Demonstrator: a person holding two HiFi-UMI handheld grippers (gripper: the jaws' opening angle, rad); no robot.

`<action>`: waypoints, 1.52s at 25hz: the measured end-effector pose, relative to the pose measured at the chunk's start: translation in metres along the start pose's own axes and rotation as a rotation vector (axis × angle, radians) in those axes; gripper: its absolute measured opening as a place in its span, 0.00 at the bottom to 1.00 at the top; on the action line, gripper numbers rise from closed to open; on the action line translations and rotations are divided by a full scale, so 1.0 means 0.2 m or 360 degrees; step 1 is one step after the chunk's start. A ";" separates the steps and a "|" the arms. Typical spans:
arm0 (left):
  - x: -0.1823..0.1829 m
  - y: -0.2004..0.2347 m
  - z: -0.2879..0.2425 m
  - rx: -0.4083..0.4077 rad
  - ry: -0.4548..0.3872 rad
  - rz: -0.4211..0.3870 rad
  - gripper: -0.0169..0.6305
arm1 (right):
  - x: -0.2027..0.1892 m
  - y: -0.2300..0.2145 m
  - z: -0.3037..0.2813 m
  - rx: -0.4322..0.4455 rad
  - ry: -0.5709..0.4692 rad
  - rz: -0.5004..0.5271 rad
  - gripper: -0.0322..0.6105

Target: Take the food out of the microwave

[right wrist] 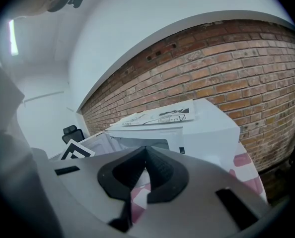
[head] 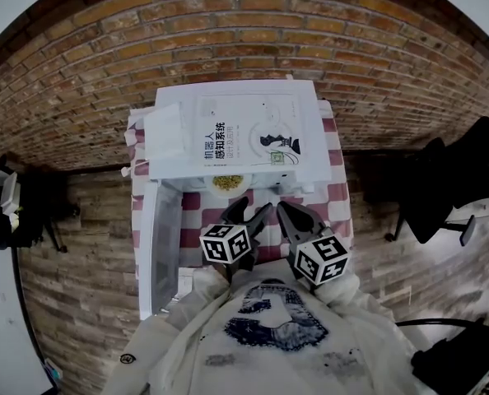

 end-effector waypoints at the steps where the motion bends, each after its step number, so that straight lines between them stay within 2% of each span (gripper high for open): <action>1: 0.00 0.02 -0.01 -0.0015 -0.0018 0.0045 0.53 | 0.00 0.00 0.00 -0.0004 0.0000 0.0001 0.07; 6: -0.03 0.12 -0.04 -0.0078 -0.0097 0.0327 0.53 | 0.01 -0.01 0.00 -0.0018 0.0010 0.0004 0.07; 13: -0.08 0.22 -0.12 -0.0187 -0.0072 0.0527 0.53 | 0.02 -0.02 -0.01 -0.0028 0.0024 0.0015 0.07; 19: -0.09 0.29 -0.16 -0.0170 -0.0104 0.0622 0.47 | 0.03 -0.03 -0.02 -0.0033 0.0024 0.0023 0.07; 38: -0.12 0.46 -0.23 -0.0243 -0.0140 0.0996 0.46 | 0.07 -0.03 -0.09 -0.0017 0.0032 0.0034 0.07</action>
Point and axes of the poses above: the fingertips, and each gripper's own axes: z backward along the fingers, y to its left, x out of its top, the point moved 10 cm from there along z, backward along the fingers, and after that the axes turned 11 degrees about y, right-handed, at the moved point
